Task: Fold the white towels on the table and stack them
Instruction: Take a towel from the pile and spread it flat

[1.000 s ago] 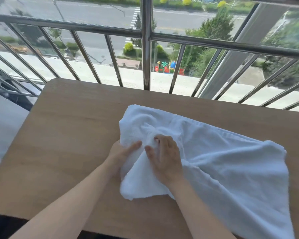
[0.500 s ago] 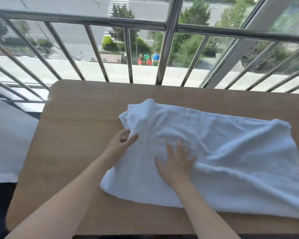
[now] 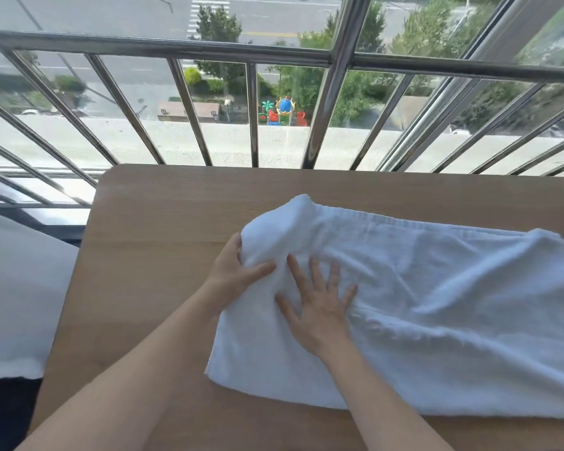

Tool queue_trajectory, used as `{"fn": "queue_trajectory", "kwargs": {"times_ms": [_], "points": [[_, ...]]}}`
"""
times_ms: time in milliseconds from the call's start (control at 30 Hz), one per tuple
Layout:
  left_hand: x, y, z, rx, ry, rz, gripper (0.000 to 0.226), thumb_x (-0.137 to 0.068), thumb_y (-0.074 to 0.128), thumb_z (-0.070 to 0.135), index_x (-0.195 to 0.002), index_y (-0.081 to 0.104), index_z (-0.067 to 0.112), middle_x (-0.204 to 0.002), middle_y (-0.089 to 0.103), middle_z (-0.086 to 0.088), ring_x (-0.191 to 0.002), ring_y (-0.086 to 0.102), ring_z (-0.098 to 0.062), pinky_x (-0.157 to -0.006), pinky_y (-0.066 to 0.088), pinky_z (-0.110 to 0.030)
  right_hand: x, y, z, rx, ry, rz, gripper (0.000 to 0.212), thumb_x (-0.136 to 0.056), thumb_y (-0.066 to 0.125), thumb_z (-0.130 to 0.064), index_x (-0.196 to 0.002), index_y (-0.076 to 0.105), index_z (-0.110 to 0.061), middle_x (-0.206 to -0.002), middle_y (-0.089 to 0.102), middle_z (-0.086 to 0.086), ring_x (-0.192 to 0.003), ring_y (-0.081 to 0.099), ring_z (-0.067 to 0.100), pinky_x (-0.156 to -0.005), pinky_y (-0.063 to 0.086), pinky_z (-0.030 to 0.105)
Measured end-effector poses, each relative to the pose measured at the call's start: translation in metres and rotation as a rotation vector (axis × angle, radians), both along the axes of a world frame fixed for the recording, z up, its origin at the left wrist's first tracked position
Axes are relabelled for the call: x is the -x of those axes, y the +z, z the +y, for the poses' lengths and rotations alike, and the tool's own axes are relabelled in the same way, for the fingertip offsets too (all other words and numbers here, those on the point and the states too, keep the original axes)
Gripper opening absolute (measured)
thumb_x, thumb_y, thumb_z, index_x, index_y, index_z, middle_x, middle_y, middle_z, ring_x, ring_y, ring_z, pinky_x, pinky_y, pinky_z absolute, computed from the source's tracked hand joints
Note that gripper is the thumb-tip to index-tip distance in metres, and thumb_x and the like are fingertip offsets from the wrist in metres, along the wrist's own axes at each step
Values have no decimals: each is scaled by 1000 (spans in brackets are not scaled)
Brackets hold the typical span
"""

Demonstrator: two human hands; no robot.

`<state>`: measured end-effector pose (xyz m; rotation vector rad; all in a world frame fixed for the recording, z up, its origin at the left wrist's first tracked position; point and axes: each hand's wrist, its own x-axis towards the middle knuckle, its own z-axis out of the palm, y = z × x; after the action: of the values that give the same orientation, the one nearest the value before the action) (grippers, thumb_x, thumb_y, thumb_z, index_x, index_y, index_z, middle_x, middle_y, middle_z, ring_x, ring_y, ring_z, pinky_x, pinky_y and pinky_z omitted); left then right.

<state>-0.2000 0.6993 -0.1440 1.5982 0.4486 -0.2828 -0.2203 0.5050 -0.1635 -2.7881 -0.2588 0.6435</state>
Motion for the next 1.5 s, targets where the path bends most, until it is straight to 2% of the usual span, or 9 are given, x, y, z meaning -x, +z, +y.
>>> {"fn": "queue_trajectory", "kwargs": {"times_ms": [133, 267, 433, 633, 733, 867, 1000, 1133, 1500], "points": [[-2, -17, 20, -384, 122, -134, 31, -77, 84, 22, -89, 57, 31, -79, 58, 10, -65, 54, -7, -63, 49, -23, 0, -8, 7, 179, 73, -23, 71, -92, 17, -73, -141, -32, -56, -161, -33, -1, -142, -34, 44, -105, -12, 77], [-16, -15, 28, -69, 125, 20, 40, -75, 86, 31, -104, 61, 21, -105, 73, -7, -91, 72, -26, -78, 60, -44, -4, -7, 14, 201, 51, -1, 76, -89, 24, -71, -141, -31, -58, -161, -30, 1, -141, -32, 47, -103, -11, 78], [-39, -2, 18, 241, 20, 84, 36, -82, 84, 23, -114, 68, 24, -103, 77, -1, -93, 75, -21, -66, 59, -28, -9, 2, 25, 209, 28, 35, 84, -84, 36, -66, -142, -25, -61, -162, -20, 6, -141, -26, 52, -103, -8, 79], [-45, -8, 26, -199, 61, -205, 14, -82, 77, 12, -87, 74, 24, -91, 65, -5, -76, 59, -12, -69, 49, -31, -6, 1, 28, 185, -11, -3, 87, -82, 39, -61, -143, -23, -61, -163, -12, 6, -144, -22, 50, -107, -7, 77], [-47, -19, 31, -413, 135, -241, 18, -86, 71, 7, -102, 72, 15, -107, 58, -1, -86, 58, -14, -78, 51, -33, -2, -5, 29, 223, -1, -19, 84, -82, 31, -62, -143, -27, -59, -163, -18, 6, -142, -30, 48, -105, -11, 76], [-49, -29, 43, -402, 158, -29, 54, -82, 81, 24, -129, 56, 17, -118, 59, 2, -98, 61, -10, -84, 50, -17, 1, -11, 30, 244, -1, -24, 81, -81, 20, -63, -141, -32, -56, -162, -27, 7, -141, -34, 48, -103, -15, 76], [-48, -30, 40, -204, 97, 66, 51, -74, 88, 31, -114, 56, 27, -101, 69, 13, -89, 66, 1, -74, 54, -19, 4, -14, 28, 231, 0, -40, 72, -87, 12, -66, -142, -32, -55, -161, -32, 7, -140, -37, 45, -103, -17, 76], [-32, -28, 44, -339, 73, 77, 34, -78, 84, 41, -98, 62, 24, -94, 68, 11, -81, 62, 3, -60, 44, -8, 3, -14, 29, 234, 3, -25, 70, -86, 3, -79, -140, -33, -56, -160, -34, 6, -138, -41, 44, -102, -20, 75], [62, -23, 37, -539, -112, 132, 34, -77, 75, 61, -79, 65, 28, -71, 68, 12, -67, 65, -6, -65, 57, -40, 43, -10, 34, 159, -3, -58, 77, -87, 13, -82, -146, -26, -53, -160, -35, 1, -145, -35, 34, -105, -18, 75]]}}
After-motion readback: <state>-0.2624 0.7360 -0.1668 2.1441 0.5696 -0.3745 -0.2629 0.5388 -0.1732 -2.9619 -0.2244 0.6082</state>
